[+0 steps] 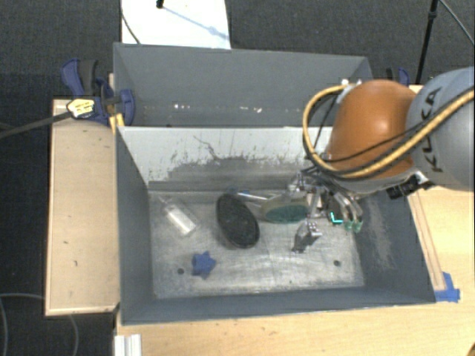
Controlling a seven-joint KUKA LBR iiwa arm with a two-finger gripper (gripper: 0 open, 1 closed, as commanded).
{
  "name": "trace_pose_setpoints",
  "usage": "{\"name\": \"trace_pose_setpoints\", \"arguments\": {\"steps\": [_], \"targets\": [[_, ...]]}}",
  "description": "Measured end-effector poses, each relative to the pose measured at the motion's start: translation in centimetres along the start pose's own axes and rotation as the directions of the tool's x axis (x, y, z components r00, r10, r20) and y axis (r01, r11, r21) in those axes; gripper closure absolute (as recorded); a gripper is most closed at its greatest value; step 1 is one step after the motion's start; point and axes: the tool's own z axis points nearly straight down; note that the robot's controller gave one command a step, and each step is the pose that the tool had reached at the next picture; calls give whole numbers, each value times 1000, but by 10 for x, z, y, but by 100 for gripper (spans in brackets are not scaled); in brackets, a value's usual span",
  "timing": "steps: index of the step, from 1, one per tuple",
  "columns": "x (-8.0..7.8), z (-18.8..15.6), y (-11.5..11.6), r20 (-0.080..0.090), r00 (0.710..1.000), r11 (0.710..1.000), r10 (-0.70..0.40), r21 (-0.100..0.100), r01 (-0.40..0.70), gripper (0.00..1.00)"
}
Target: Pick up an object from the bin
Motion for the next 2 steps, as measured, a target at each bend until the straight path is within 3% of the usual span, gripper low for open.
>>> {"name": "trace_pose_setpoints", "arguments": {"steps": [1, 2], "targets": [[-47, 101, 18, 10, 991, 991, -134, -2, 134, 0], [-69, 114, 83, 11, 994, 994, -105, 0, 105, 0]]}}
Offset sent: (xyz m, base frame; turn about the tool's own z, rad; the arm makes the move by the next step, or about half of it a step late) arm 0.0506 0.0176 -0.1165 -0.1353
